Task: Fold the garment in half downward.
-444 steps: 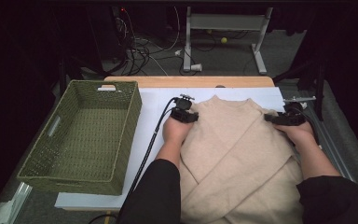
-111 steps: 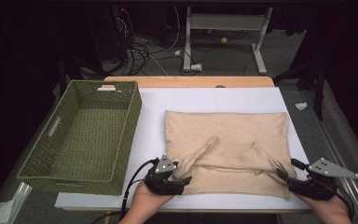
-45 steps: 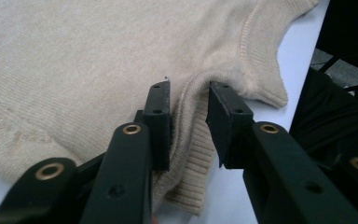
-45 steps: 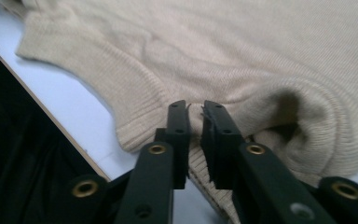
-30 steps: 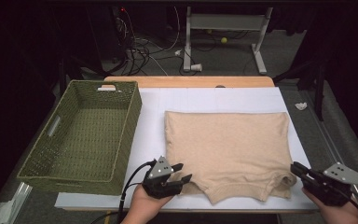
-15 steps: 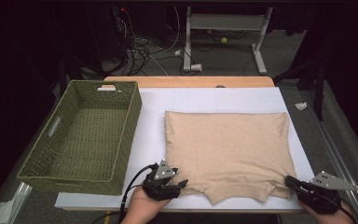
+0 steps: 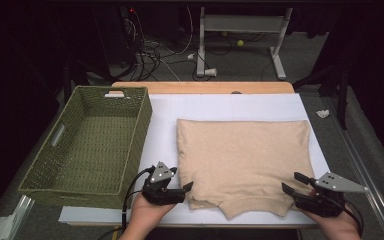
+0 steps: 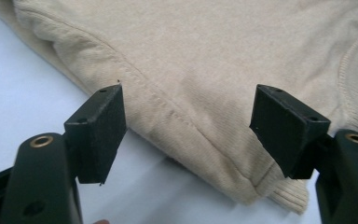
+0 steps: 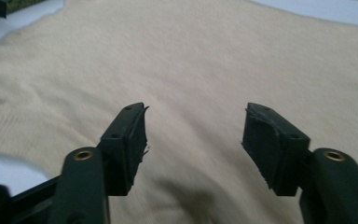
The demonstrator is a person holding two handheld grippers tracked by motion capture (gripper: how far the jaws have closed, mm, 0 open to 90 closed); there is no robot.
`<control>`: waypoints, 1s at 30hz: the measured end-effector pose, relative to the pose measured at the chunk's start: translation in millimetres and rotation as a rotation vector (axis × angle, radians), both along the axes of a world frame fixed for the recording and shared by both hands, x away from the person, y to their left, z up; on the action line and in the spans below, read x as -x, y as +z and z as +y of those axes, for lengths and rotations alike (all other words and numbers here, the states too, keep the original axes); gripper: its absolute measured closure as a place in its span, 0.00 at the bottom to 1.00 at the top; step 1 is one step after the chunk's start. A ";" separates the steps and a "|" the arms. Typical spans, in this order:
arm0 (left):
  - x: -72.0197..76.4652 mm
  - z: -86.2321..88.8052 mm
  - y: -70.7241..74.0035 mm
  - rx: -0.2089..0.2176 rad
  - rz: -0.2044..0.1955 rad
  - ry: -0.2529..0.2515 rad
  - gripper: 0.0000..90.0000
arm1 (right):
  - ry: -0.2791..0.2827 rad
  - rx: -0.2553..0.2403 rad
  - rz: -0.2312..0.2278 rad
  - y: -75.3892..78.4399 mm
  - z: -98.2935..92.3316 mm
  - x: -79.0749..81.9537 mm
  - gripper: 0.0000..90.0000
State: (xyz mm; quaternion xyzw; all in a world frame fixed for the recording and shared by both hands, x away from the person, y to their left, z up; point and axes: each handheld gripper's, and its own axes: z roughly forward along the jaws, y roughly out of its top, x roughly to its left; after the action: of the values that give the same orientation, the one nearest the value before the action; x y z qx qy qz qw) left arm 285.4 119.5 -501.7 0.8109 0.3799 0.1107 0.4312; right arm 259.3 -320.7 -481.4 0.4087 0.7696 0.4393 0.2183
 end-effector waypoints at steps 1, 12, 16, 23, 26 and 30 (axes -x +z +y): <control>-0.6 0.9 -0.2 0.003 0.001 0.002 0.27 | 0.004 -0.003 -0.010 1.3 4.7 -2.0 0.39; -6.0 8.9 -1.2 0.032 0.024 0.018 0.15 | 0.124 0.005 -0.019 -1.3 61.0 -29.0 0.17; -5.2 9.7 -0.1 0.023 0.026 0.038 0.08 | 0.192 0.011 0.006 -0.8 82.3 -35.1 0.09; -8.3 10.2 -1.3 -0.007 0.053 0.046 0.00 | 0.274 0.038 0.015 -4.5 114.5 -39.5 0.01; -9.5 9.1 -4.0 -0.020 0.053 0.051 0.00 | 0.276 0.039 0.020 -7.0 118.1 -39.0 0.00; -11.4 8.9 -2.6 -0.004 0.040 0.059 0.00 | 0.265 0.026 0.009 -8.9 118.7 -35.5 0.00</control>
State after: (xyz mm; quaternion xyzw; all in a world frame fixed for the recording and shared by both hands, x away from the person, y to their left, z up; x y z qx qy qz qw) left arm 296.8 128.4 -504.2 0.8022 0.4118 0.1081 0.4185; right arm 294.8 -202.1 -490.3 0.3025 0.8235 0.4524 0.1603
